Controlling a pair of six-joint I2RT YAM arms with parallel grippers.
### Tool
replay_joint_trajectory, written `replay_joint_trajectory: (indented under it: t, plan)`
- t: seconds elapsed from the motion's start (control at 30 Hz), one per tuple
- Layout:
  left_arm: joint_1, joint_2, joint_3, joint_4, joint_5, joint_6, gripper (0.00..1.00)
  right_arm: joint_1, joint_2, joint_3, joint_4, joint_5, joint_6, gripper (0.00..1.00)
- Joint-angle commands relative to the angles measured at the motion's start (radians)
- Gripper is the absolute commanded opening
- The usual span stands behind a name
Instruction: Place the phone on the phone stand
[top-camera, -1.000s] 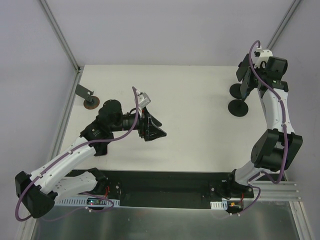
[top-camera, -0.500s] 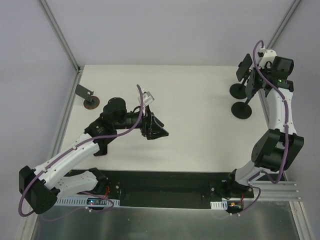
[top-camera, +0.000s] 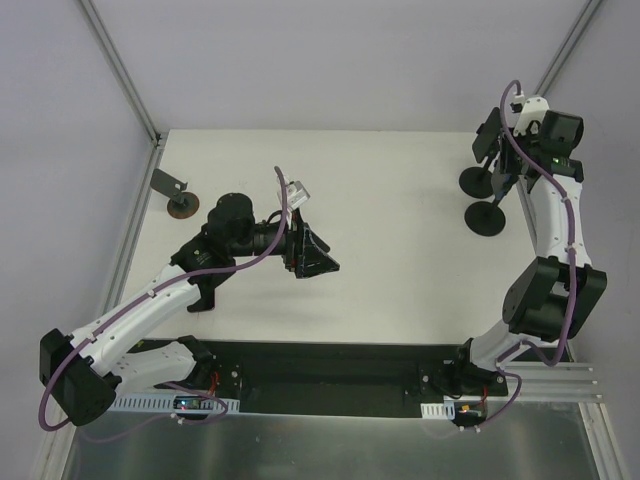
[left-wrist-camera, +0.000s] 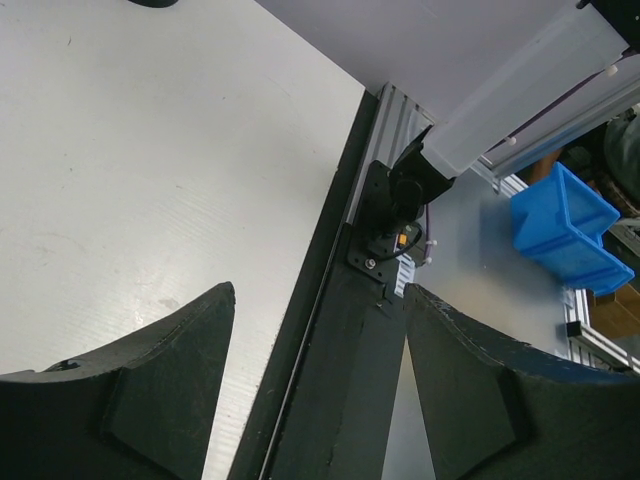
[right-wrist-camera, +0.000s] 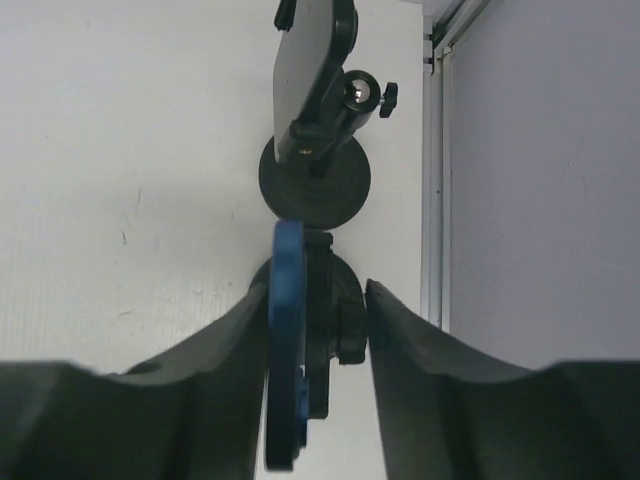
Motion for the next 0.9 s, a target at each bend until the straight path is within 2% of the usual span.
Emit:
replay_joint_trajectory:
  t: [0.0, 0.07, 0.13, 0.17, 0.23, 0.3, 0.37, 0.47, 0.5, 0.63, 0.7, 0.77, 0.83, 0.87]
  plan:
    - [0.011, -0.027, 0.026, 0.039, 0.026, -0.032, 0.67, 0.023, -0.045, 0.0, 0.07, 0.049, -0.022, 0.52]
    - [0.012, -0.039, 0.018, 0.036, 0.023, -0.041, 0.68, 0.023, -0.058, -0.014, 0.075, 0.043, -0.008, 0.66]
    - [0.014, -0.058, 0.013, 0.038, 0.02, -0.054, 0.68, 0.028, -0.071, -0.013, 0.072, 0.044, 0.011, 0.72]
    - [0.014, -0.064, 0.009, 0.036, 0.019, -0.06, 0.69, 0.028, -0.073, -0.002, 0.051, 0.047, 0.021, 0.79]
    - [0.014, -0.084, 0.003, 0.036, 0.009, -0.084, 0.69, 0.028, -0.044, 0.085, -0.059, 0.059, 0.039, 0.84]
    - [0.015, -0.108, -0.011, 0.03, 0.003, -0.121, 0.7, 0.031, -0.009, 0.195, -0.141, 0.104, 0.051, 0.93]
    - [0.015, -0.127, -0.029, 0.029, -0.006, -0.147, 0.7, 0.035, -0.015, 0.228, -0.204, 0.15, 0.073, 0.97]
    - [0.015, -0.177, -0.056, 0.025, -0.044, -0.195, 0.71, 0.04, -0.09, 0.211, -0.216, 0.176, 0.135, 1.0]
    - [0.015, -0.206, -0.062, 0.025, -0.055, -0.215, 0.72, 0.04, -0.129, 0.211, -0.227, 0.2, 0.157, 0.97]
    - [0.015, -0.27, -0.112, 0.007, -0.133, -0.268, 0.73, 0.045, -0.248, 0.155, -0.281, 0.217, 0.258, 0.97]
    - [0.015, -0.302, -0.131, -0.014, -0.198, -0.305, 0.74, 0.054, -0.333, 0.116, -0.307, 0.219, 0.363, 0.97]
    - [0.015, -0.346, -0.171, -0.042, -0.282, -0.337, 0.73, 0.09, -0.409, 0.005, -0.311, 0.182, 0.433, 0.97]
    - [0.015, -0.386, -0.224, -0.065, -0.359, -0.402, 0.73, 0.121, -0.534, -0.107, -0.243, 0.081, 0.527, 0.97]
    - [0.015, -0.426, -0.241, -0.076, -0.397, -0.42, 0.73, 0.17, -0.579, -0.226, -0.212, 0.005, 0.55, 0.97]
